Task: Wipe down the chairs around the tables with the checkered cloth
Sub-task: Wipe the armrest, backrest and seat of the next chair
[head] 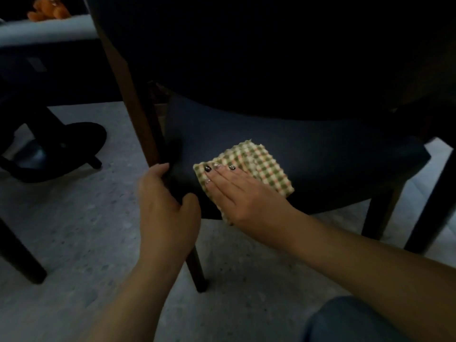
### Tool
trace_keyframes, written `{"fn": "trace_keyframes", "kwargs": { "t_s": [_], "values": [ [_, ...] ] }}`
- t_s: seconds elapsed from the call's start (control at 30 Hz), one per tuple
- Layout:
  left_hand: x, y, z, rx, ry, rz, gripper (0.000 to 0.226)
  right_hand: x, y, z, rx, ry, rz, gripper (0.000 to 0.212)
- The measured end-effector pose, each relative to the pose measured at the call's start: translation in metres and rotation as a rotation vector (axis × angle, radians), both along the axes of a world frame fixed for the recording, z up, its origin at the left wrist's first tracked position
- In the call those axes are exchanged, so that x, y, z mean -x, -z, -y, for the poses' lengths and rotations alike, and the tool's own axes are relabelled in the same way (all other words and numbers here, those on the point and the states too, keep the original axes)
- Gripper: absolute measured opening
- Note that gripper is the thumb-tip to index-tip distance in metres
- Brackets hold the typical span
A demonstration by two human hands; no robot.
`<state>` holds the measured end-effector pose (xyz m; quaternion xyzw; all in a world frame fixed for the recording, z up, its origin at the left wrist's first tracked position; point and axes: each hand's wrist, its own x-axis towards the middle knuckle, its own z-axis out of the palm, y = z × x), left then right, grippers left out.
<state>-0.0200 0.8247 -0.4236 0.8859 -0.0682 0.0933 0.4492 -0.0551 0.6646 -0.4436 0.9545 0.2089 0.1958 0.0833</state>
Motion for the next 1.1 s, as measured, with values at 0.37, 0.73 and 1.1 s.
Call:
{"fn": "trace_keyframes", "kwargs": {
  "t_s": [0.37, 0.73, 1.1],
  "values": [
    [0.011, 0.015, 0.043, -0.669, 0.337, 0.165, 0.086, 0.052, 0.005, 0.137, -0.034, -0.023, 0.075, 0.037],
    [0.012, 0.013, 0.042, -0.680, 0.358, 0.165, 0.082, 0.102, 0.026, 0.245, -0.521, 0.516, 0.149, 0.057],
    [0.010, 0.010, 0.037, -0.684, 0.388, 0.139, 0.087, 0.076, 0.026, 0.193, -1.854, 1.161, 0.525, 0.029]
  ]
}}
